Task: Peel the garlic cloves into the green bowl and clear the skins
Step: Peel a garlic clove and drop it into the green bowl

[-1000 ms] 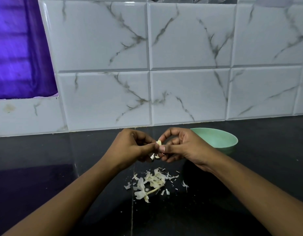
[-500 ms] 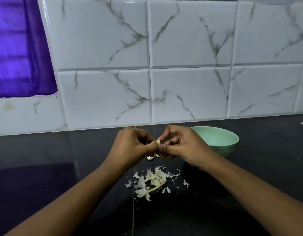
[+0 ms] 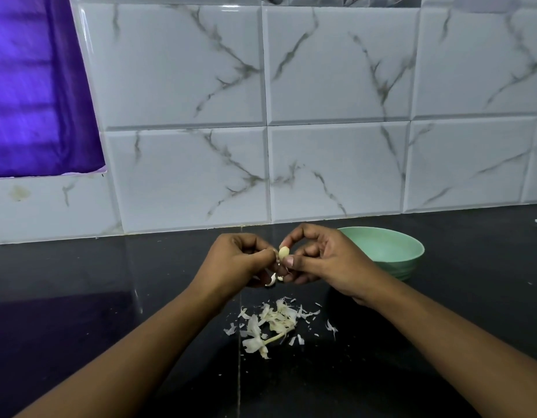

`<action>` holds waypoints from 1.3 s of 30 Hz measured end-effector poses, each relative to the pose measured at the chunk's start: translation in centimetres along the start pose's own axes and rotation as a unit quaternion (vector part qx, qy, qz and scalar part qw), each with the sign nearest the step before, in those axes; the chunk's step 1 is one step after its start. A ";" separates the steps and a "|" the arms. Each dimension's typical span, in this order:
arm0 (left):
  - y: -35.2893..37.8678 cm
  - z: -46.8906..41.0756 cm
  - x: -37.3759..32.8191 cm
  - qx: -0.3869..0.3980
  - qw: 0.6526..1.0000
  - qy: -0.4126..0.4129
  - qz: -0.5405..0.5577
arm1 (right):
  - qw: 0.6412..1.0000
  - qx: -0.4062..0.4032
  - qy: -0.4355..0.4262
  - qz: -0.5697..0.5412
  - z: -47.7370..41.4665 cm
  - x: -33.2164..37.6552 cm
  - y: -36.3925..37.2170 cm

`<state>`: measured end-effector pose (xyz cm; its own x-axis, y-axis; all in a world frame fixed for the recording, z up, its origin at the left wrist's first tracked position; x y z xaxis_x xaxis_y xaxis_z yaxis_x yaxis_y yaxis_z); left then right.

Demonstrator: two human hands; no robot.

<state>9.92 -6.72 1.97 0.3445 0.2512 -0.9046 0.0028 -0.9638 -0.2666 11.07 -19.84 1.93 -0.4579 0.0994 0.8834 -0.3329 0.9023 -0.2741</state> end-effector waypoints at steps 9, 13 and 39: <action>-0.4 -0.4 0.5 0.038 0.999 -0.034 -0.011 | 0.998 -0.011 0.025 -0.052 0.1 -0.1 -0.7; -0.3 -0.4 0.4 0.103 0.991 -0.041 -0.078 | 0.994 -0.033 0.033 -0.102 0.1 -0.4 -1.1; 1.0 0.0 -0.7 0.061 0.996 0.058 -0.012 | 0.995 -0.041 -0.030 -0.092 0.0 0.7 -0.8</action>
<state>9.70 -7.83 2.40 0.4526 0.2560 -0.8542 -0.0991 -0.9375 -0.3335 11.06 -20.45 2.75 -0.4455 -0.0929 0.8904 -0.3487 0.9341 -0.0771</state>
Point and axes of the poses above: each hand's wrist, its own z-axis away from the middle knuckle, its own y-axis out of the palm, x = y × z, the point moved 8 cm from there along -z, towards the middle knuckle, and after that the axes turned 1 degree about y, right-handed, at the moved point
